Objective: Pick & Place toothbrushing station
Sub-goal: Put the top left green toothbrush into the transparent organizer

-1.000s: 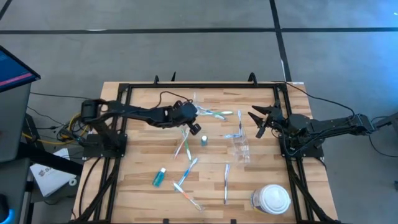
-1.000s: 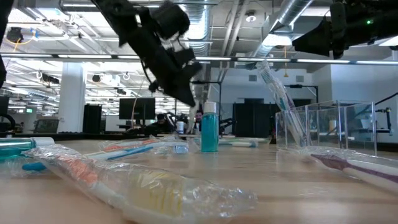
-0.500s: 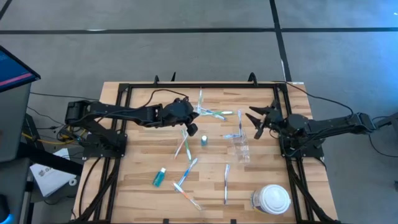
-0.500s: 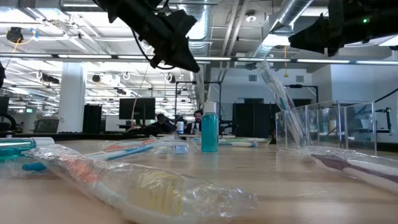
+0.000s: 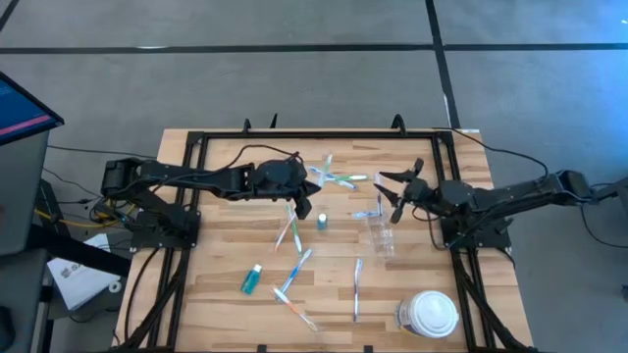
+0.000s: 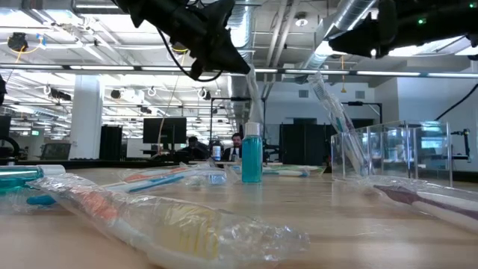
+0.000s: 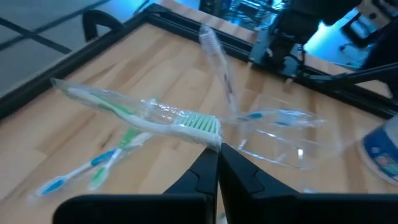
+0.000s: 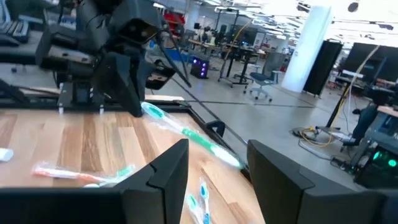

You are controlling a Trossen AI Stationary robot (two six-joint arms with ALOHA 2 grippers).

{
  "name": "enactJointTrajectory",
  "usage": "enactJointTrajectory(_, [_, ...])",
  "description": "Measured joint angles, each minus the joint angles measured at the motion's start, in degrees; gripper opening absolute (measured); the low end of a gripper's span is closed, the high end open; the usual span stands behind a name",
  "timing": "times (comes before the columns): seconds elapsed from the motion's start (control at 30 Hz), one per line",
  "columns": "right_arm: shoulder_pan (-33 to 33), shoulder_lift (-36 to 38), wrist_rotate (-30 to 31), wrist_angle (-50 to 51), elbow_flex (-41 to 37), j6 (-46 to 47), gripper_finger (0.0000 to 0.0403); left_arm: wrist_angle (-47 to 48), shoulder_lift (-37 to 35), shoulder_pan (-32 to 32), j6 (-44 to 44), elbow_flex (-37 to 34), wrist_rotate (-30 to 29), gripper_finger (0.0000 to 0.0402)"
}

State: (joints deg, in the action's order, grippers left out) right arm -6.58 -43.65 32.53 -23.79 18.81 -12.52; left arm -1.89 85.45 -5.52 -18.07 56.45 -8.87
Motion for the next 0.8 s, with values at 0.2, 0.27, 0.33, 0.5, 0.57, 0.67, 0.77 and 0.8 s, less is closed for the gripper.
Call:
enactJointTrajectory(0.2, [-2.2, -6.8, 0.3, -0.3, 4.0, -4.0, 0.0154, -0.2, 0.0, 0.0, -0.2, 0.0, 1.9, 0.0])
enactJointTrajectory(0.27, [-2.5, -8.8, 0.4, -0.7, 5.4, -5.2, 0.0154, 0.0, -0.2, 0.0, -0.2, 0.0, 1.9, 0.0])
enactJointTrajectory(0.33, [-2.7, -11.1, 0.4, -1.3, 6.4, -6.0, 0.0152, -0.4, -0.3, 0.0, -0.2, 0.0, 2.0, 0.0])
enactJointTrajectory(0.5, [-2.3, -16.0, 0.5, -2.5, 8.8, -7.6, 0.014, -0.5, -1.1, 0.0, -0.3, 0.1, 3.9, 0.0])
enactJointTrajectory(0.57, [-2.0, -17.2, 0.5, -2.3, 9.7, -7.7, 0.0134, 0.3, -1.9, 0.0, -0.4, 0.0, 4.8, 0.0])
enactJointTrajectory(0.67, [-2.0, -18.4, 0.6, -2.4, 11.0, -9.1, 0.0128, 0.4, -2.9, 0.0, -0.6, 0.0, 4.9, 0.0])
enactJointTrajectory(0.77, [-2.0, -18.7, 0.5, -2.4, 12.5, -9.1, 0.0126, 0.6, -3.9, 0.0, -0.6, 0.0, 4.9, 0.0])
enactJointTrajectory(0.8, [-2.0, -19.0, 0.5, -2.7, 13.0, -9.5, 0.0126, 0.6, -4.2, 0.0, -0.6, 0.1, 4.9, 0.0])
